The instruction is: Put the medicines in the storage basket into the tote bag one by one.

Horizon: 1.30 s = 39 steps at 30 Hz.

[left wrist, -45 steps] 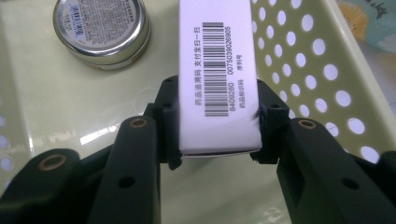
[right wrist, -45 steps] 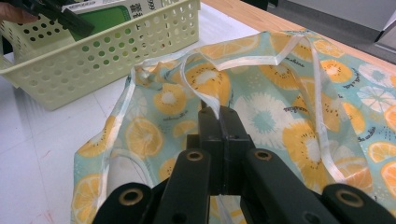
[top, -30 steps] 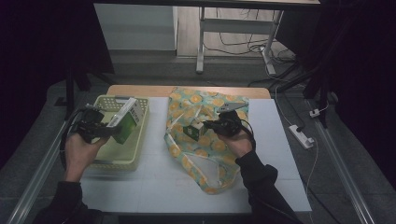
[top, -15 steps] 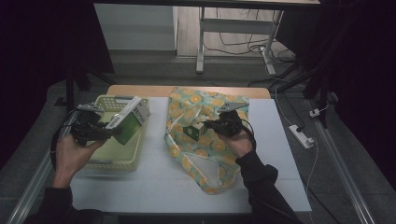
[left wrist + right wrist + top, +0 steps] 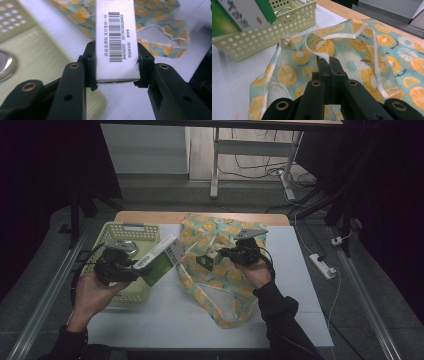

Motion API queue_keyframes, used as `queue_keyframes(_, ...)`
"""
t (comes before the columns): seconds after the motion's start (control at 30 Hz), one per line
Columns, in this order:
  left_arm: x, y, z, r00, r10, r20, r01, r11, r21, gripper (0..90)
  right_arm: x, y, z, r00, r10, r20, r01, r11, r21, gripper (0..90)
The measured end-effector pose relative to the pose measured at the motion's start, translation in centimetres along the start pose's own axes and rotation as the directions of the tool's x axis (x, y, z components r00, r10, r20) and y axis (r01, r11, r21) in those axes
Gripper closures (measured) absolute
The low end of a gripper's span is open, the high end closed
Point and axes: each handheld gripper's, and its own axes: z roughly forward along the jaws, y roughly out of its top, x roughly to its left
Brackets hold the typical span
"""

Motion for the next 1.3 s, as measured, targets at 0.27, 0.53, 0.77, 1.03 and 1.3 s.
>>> queue_keyframes(0.27, -2.2, 0.9, 2.8, 0.9975, 0.034, 0.062, -0.036, 0.9988, 0.032, 61.9, -0.1, 0.0, -0.1, 1.0000, -0.001, 0.004, 0.001, 1.000, -0.002, 89.5)
queue_keyframes(0.53, -4.0, 2.3, 6.3, 0.9919, 0.068, 0.107, -0.075, 0.9952, 0.063, 61.9, -0.1, 0.1, -0.3, 1.0000, -0.003, 0.004, 0.003, 1.000, -0.018, 89.5)
queue_keyframes(0.77, -4.5, 3.7, 9.2, 0.9899, 0.068, 0.124, -0.080, 0.9924, 0.093, 61.9, 0.0, 0.3, -0.6, 1.0000, -0.005, 0.001, 0.005, 1.000, -0.026, 89.4)
queue_keyframes(1.03, -4.6, 4.7, 12.1, 0.9918, 0.056, 0.115, -0.070, 0.9891, 0.129, 61.9, -0.1, 0.4, -0.8, 0.9997, -0.010, 0.021, 0.011, 1.000, -0.029, 89.5)
queue_keyframes(1.3, -4.7, 5.2, 13.9, 0.9936, 0.054, 0.100, -0.070, 0.9841, 0.163, 61.9, -0.5, 0.5, -1.3, 0.9999, 0.004, 0.012, -0.004, 0.999, -0.048, 89.5)
